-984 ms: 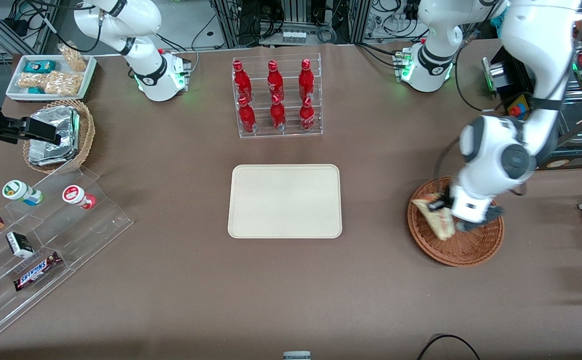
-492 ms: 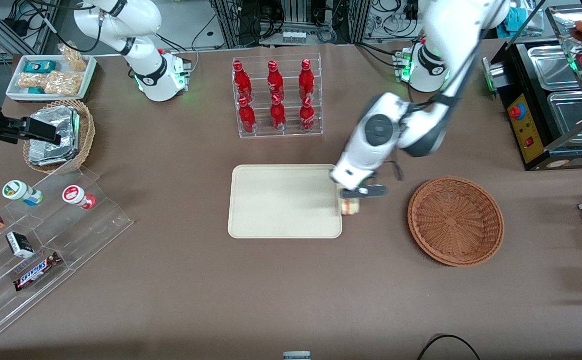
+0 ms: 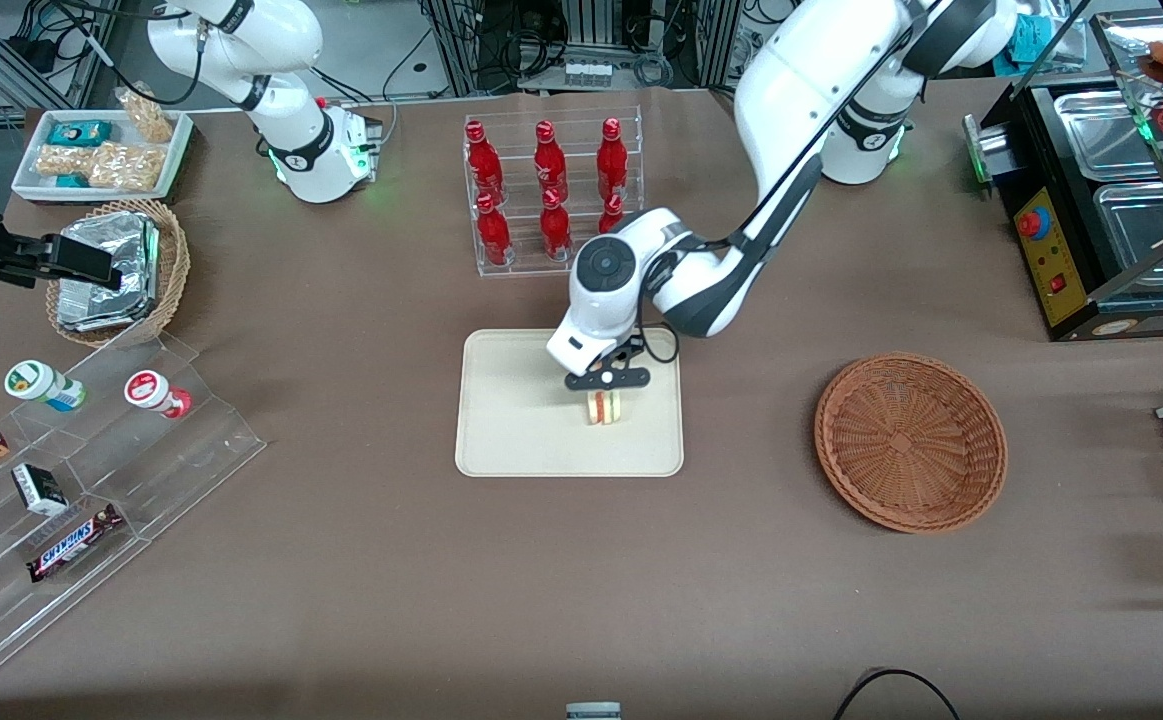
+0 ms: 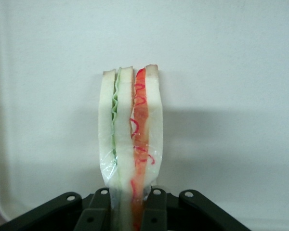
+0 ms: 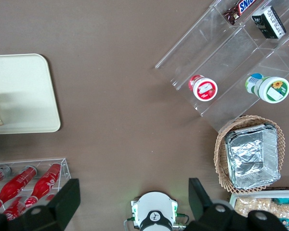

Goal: Place sandwich from basket to tray
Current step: 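Carry the sandwich with the left gripper over the white tray and lower, then open the left gripper to release the sandwich on the tray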

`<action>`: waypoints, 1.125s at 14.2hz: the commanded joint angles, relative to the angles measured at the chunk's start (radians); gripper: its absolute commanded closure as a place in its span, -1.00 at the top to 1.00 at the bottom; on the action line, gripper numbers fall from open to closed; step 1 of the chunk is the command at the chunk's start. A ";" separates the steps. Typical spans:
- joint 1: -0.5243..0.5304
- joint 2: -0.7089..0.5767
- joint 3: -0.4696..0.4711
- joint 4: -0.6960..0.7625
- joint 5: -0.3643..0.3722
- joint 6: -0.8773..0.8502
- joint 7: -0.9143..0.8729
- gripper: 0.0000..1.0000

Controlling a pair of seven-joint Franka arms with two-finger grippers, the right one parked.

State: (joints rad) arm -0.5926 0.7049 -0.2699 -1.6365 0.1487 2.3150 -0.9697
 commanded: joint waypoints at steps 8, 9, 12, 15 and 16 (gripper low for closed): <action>-0.041 0.070 0.017 0.147 0.020 -0.057 -0.029 1.00; -0.035 0.065 0.018 0.147 0.019 -0.063 -0.033 1.00; -0.030 0.027 0.044 0.187 0.012 -0.152 -0.044 1.00; 0.045 -0.057 0.041 0.195 0.003 -0.232 -0.038 1.00; 0.060 -0.086 0.040 0.181 -0.009 -0.255 -0.032 1.00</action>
State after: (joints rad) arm -0.5707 0.6984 -0.2245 -1.4200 0.1513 2.1095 -0.9949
